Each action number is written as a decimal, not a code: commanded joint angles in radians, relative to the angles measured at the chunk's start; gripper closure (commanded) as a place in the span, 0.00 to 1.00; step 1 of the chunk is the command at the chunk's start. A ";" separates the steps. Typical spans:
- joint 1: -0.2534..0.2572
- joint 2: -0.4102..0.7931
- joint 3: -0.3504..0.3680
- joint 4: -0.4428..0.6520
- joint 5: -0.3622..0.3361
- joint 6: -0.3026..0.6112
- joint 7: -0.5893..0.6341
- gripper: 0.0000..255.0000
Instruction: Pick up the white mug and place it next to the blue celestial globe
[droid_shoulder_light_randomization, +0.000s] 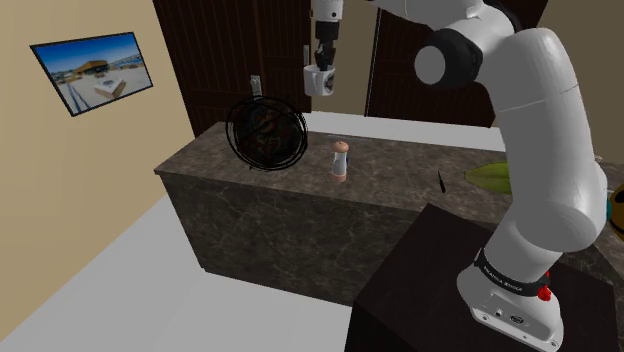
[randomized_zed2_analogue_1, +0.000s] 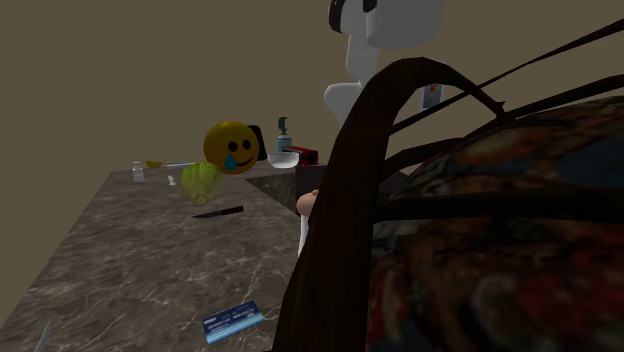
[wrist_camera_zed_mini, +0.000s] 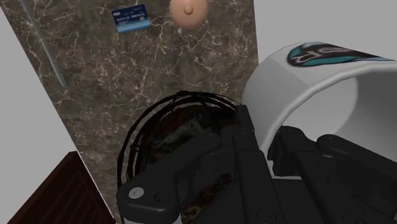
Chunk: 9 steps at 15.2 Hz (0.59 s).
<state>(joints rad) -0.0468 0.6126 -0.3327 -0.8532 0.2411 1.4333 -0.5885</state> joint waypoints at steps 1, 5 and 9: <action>-0.013 0.125 0.023 0.221 0.023 -0.089 0.057 1.00; 0.029 0.043 0.010 0.016 0.005 0.028 0.040 1.00; 0.052 0.004 0.005 -0.106 -0.003 0.110 0.031 1.00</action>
<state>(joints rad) -0.0036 0.6352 -0.3252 -0.9139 0.2415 1.5161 -0.5546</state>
